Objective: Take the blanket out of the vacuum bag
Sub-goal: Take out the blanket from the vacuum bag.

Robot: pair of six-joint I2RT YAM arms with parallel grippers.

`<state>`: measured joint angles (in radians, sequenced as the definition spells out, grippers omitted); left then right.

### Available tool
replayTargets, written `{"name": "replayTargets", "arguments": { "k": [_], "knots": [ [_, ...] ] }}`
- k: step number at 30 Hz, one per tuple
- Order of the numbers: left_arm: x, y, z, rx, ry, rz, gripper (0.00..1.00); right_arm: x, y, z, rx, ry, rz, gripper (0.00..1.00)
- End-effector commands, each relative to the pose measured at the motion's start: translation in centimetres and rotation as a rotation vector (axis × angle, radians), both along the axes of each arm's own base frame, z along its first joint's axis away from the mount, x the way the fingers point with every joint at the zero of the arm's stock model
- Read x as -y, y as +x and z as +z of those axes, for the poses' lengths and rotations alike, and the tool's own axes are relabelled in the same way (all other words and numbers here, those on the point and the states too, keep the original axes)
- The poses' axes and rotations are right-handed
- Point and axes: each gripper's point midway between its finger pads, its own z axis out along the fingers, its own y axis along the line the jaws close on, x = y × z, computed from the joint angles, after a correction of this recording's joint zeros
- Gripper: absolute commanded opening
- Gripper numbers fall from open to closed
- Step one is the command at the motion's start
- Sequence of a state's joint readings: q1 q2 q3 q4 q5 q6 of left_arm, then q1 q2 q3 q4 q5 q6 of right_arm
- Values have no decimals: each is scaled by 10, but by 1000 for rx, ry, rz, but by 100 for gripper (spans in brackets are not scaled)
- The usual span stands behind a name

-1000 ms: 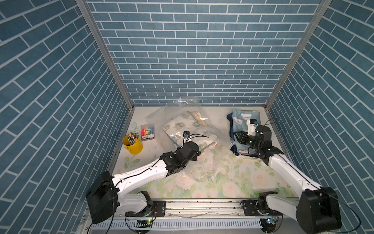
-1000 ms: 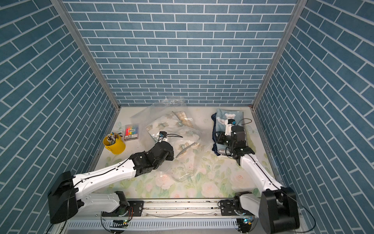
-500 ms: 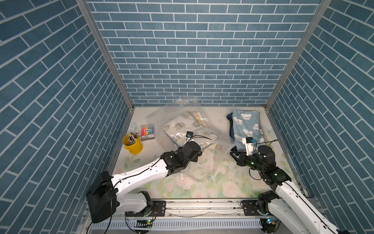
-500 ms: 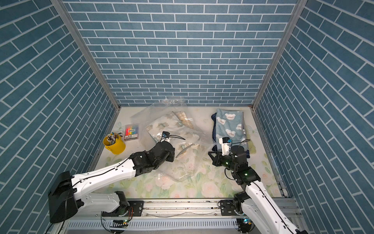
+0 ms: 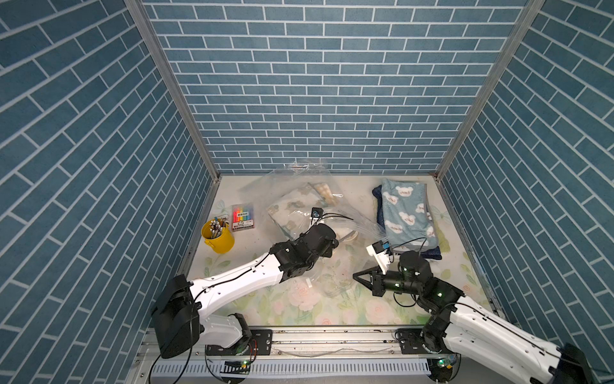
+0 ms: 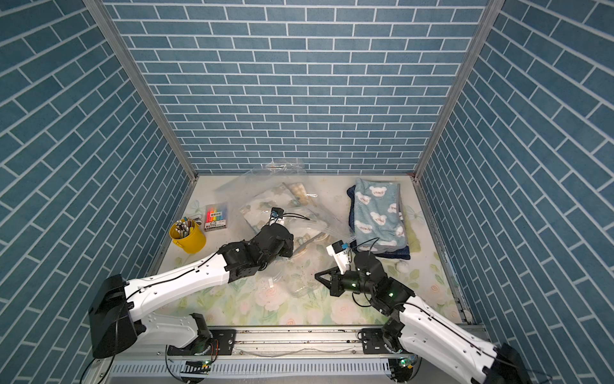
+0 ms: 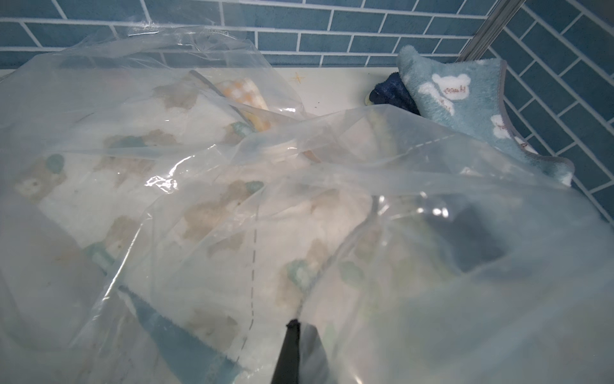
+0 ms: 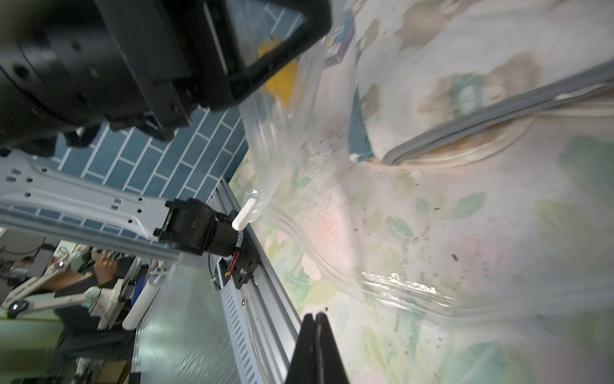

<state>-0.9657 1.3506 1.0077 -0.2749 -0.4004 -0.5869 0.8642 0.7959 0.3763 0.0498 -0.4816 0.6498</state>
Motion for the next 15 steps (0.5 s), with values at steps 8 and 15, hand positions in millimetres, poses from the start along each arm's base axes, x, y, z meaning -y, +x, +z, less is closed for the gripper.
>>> {"name": "replayTargets", "arguments": {
  "k": [8,15],
  "knots": [
    [8,-3,14,3,-35,-31,0,-57,8,-47,-107,-14,57,0],
    [6,-10,7,-17,-43,-54,0,-82,31,-59,-138,-37,39,0]
  ]
}}
